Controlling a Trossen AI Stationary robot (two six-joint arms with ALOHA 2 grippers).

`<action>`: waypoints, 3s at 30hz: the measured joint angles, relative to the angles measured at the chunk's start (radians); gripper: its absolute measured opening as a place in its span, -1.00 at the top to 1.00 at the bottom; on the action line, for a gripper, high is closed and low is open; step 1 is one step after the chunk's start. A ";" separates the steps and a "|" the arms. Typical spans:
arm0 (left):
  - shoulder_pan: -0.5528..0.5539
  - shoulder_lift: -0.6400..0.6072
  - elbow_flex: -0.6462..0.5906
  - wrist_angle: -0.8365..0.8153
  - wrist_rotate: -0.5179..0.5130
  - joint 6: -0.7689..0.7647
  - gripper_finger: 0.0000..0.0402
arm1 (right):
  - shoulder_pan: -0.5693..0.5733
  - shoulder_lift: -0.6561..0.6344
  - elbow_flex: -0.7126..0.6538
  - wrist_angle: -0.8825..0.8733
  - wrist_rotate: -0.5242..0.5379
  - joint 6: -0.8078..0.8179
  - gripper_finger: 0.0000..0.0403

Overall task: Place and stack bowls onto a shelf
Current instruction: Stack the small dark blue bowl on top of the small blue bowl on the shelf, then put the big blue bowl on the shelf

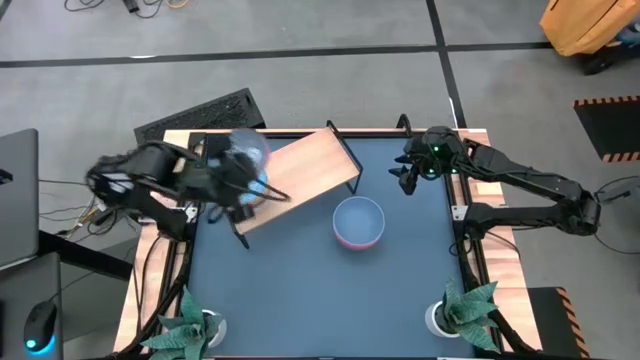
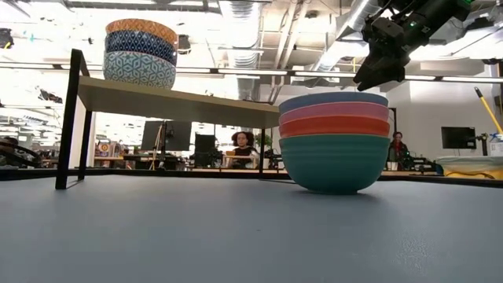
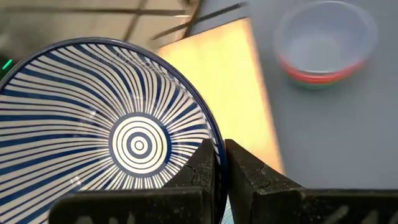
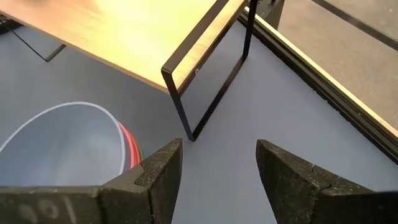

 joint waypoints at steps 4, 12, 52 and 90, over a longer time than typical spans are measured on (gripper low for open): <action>0.003 -0.158 -0.231 0.111 -0.003 -0.098 0.99 | -0.010 0.000 0.000 0.000 0.000 0.001 -0.14; 0.055 -0.248 -0.518 0.301 0.182 -0.098 0.99 | -0.038 0.000 0.000 0.004 0.000 0.022 -0.14; 0.201 -0.234 -0.525 0.280 0.450 -0.002 0.82 | -0.038 0.000 0.000 0.005 0.000 0.029 -0.14; 0.201 -0.235 -0.202 0.157 0.316 -0.033 0.25 | 0.086 0.045 0.000 0.024 0.006 -0.018 -0.14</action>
